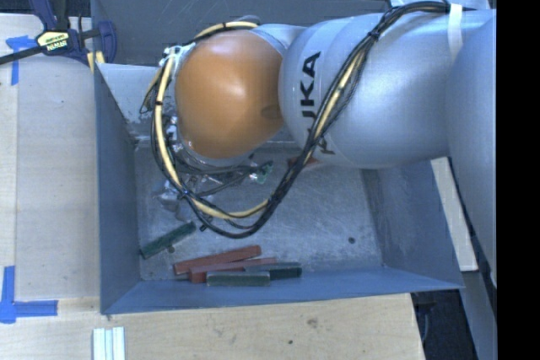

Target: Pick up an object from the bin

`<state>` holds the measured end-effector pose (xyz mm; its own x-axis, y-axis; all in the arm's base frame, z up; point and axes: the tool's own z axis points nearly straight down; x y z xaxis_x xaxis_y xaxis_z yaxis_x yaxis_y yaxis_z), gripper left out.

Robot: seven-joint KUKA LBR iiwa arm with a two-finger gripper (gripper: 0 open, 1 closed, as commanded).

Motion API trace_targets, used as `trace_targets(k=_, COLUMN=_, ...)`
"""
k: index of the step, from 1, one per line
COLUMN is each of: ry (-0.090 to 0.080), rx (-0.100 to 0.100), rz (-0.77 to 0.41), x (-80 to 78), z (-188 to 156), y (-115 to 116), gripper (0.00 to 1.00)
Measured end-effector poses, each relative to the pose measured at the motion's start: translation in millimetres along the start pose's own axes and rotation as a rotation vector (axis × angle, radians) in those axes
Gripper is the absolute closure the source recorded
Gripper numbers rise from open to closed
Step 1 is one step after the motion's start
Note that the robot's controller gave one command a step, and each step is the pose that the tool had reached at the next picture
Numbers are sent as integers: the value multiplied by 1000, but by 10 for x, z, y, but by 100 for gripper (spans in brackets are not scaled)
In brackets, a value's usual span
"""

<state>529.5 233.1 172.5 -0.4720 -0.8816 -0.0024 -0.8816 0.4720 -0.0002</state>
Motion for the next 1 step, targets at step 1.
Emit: trace_targets(k=1, ry=-2, rx=1, rz=-3, x=82, z=173, y=-119, gripper=100)
